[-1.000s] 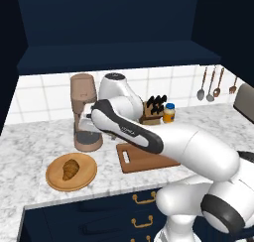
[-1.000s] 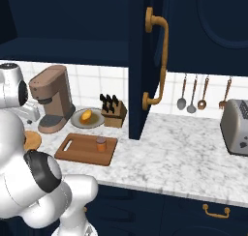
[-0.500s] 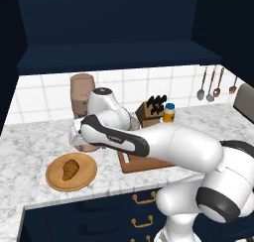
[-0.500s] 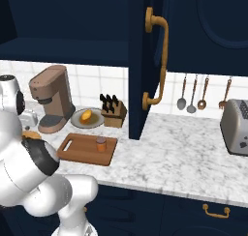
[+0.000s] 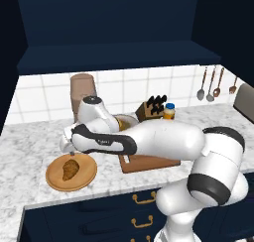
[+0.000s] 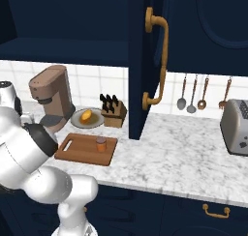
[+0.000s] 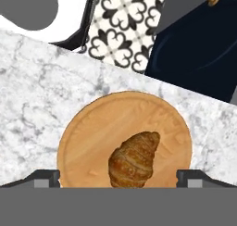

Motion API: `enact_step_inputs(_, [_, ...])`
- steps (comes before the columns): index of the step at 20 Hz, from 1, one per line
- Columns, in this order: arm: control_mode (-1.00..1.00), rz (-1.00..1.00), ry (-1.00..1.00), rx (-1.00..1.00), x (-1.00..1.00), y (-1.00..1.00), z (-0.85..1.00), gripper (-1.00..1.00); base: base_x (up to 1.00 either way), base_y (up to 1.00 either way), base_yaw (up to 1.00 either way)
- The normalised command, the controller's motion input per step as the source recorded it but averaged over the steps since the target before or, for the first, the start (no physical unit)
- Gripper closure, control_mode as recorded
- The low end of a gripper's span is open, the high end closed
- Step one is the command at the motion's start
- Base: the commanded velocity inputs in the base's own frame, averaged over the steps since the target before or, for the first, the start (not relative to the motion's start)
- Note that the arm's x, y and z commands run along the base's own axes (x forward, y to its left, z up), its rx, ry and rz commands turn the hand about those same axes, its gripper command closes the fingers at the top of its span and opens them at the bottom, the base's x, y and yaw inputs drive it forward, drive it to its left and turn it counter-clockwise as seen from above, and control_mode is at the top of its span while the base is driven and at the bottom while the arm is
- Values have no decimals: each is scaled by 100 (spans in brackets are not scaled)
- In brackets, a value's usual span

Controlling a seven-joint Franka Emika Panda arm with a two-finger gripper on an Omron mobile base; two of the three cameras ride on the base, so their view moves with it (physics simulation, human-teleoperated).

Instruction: From the different types of pastries on the counter, select a croissant and place it on the cutting board. Then retrieve a jar of jam from the cabinet and place it alongside the croissant on the cutting board.

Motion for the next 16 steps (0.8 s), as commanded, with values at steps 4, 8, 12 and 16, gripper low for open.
enact_step_inputs(4, [-100, 3, -1, 0, 37, 38, -13, -100, 0, 0, 0])
enact_step_inputs(8, [-100, 2, 0, 0, -2, 54, 0, -100, 0, 0, 0])
enact_step_inputs(12, [-100, 1, 0, -1, 4, 18, -8, -100, 0, 0, 0])
enact_step_inputs(16, [-100, 0, 1, -2, 0, -4, -14, -100, 0, 0, 0])
